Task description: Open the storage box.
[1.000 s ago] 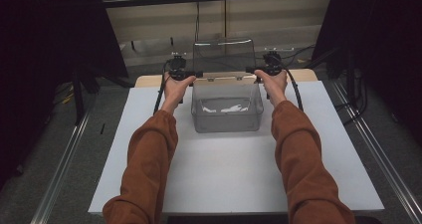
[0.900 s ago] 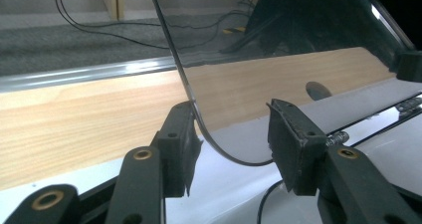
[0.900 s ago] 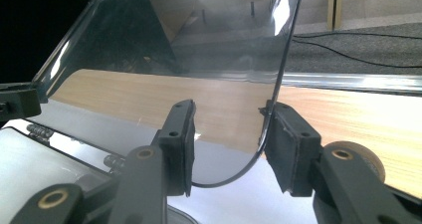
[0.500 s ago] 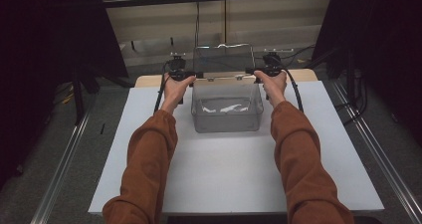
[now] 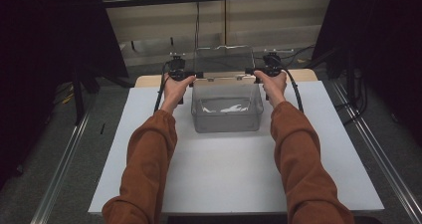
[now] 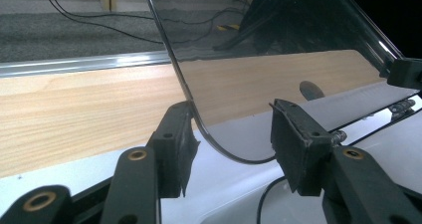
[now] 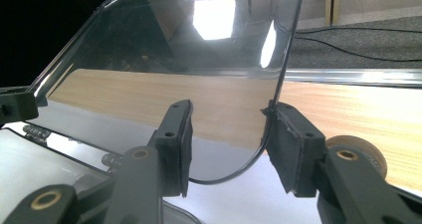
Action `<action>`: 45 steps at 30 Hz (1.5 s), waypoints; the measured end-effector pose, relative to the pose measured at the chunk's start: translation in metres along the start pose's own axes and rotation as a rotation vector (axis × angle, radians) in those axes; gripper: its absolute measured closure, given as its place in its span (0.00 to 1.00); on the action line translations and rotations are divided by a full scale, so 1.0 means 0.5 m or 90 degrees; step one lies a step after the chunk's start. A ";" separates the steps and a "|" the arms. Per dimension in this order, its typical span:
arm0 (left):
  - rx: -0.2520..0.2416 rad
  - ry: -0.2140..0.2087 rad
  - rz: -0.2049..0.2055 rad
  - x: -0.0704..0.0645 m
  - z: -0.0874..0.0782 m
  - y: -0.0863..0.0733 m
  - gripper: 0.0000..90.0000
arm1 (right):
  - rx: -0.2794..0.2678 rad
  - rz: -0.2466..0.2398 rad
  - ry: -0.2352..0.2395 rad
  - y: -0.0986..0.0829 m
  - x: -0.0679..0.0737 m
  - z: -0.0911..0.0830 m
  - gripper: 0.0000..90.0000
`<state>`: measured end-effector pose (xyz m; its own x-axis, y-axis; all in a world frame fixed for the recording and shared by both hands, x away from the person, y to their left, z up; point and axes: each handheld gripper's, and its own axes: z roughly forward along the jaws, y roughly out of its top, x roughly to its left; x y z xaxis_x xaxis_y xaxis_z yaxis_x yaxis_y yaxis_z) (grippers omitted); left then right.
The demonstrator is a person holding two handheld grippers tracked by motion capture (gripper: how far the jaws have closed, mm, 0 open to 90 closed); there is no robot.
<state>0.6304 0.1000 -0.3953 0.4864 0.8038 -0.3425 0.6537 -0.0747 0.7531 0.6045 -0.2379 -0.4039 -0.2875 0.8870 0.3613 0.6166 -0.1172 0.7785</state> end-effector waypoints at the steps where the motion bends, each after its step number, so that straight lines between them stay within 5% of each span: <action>1: 0.002 0.006 0.004 0.000 -0.001 0.000 0.57 | 0.000 0.000 0.000 0.000 0.000 0.000 0.59; 11: 0.003 0.013 0.015 0.002 -0.001 -0.001 0.56 | 0.012 0.025 0.005 -0.007 -0.006 0.006 0.55; 17: -0.004 0.007 0.021 0.002 0.005 -0.006 0.57 | 0.009 -0.009 -0.029 -0.004 0.001 0.003 0.55; 18: 0.004 0.005 0.022 -0.001 0.006 -0.007 0.58 | 0.006 0.003 -0.005 -0.004 0.001 0.002 0.63; 19: -0.001 0.013 0.021 -0.005 0.009 -0.008 0.58 | -0.007 0.016 0.017 -0.003 0.005 0.004 0.59; 22: -0.003 0.017 0.026 -0.010 0.012 -0.009 0.53 | -0.024 -0.028 -0.034 0.000 0.025 0.007 0.53; 24: -0.010 0.030 0.031 -0.011 0.010 -0.008 0.45 | -0.045 -0.017 -0.022 0.001 0.025 0.005 0.51; 29: -0.026 0.025 0.033 -0.006 -0.001 -0.004 0.41 | -0.055 -0.041 -0.032 -0.001 0.020 -0.002 0.43; 34: -0.030 0.034 0.062 -0.007 -0.007 -0.005 0.29 | -0.069 -0.070 -0.022 -0.005 0.019 -0.011 0.33; 37: -0.044 0.017 0.040 -0.010 -0.010 -0.007 0.24 | -0.074 -0.087 -0.025 -0.007 0.020 -0.018 0.27; 45: -0.068 0.033 0.092 -0.029 -0.023 -0.004 0.12 | -0.083 -0.143 -0.037 -0.011 0.037 -0.032 0.07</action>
<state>0.6156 0.0955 -0.3853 0.5378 0.8192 -0.1995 0.5130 -0.1302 0.8484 0.5839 -0.2280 -0.3934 -0.3622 0.9208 0.1447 0.4416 0.0328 0.8966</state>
